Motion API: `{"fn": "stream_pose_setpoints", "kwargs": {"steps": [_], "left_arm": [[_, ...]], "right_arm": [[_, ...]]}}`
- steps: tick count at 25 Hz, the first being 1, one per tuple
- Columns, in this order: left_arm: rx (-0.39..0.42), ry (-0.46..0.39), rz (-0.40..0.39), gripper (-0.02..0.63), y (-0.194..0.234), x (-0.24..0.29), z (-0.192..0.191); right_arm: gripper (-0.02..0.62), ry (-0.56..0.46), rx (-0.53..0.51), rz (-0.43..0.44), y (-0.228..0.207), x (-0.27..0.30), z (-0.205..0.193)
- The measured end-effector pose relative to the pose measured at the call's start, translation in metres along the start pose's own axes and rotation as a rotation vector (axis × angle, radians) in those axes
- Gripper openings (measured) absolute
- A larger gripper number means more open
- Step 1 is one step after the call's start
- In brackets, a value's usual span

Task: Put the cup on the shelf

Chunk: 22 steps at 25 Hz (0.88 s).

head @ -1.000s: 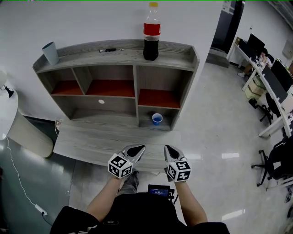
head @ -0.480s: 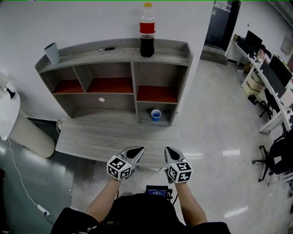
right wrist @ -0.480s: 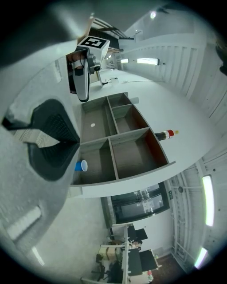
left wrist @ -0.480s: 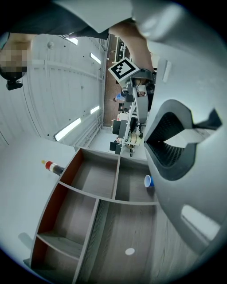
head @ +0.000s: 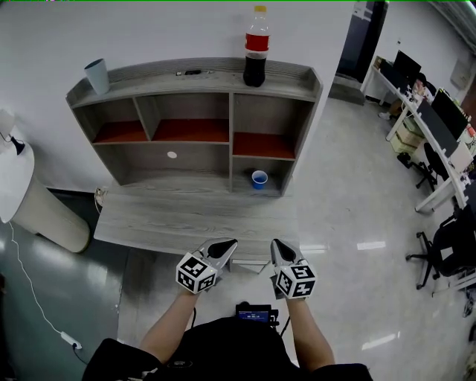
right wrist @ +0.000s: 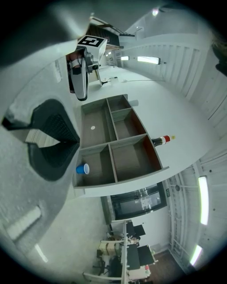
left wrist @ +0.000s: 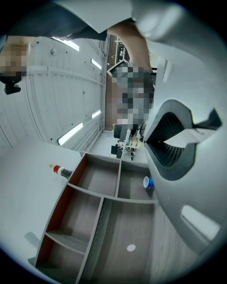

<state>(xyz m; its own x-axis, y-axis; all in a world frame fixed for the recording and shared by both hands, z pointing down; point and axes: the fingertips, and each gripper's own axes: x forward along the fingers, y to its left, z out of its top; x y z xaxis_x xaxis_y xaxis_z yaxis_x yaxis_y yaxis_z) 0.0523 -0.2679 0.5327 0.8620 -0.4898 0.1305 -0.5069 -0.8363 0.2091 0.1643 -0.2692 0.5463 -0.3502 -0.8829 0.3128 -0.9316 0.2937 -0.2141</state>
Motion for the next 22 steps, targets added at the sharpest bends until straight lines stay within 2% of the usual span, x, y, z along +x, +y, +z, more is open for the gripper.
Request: {"fn": "stream_pose_setpoints", "kwargs": {"steps": [4,22], "left_arm": [[-0.019,0.001,0.021,0.002,-0.004,-0.035,-0.01],[-0.006,0.024,-0.043,0.002,-0.065,-0.131,-0.052]], "right_arm": [[-0.002,0.003,0.002,-0.015,0.026,-0.017,-0.012],[-0.002,0.003,0.006,-0.055,0.113,-0.098,-0.067]]}}
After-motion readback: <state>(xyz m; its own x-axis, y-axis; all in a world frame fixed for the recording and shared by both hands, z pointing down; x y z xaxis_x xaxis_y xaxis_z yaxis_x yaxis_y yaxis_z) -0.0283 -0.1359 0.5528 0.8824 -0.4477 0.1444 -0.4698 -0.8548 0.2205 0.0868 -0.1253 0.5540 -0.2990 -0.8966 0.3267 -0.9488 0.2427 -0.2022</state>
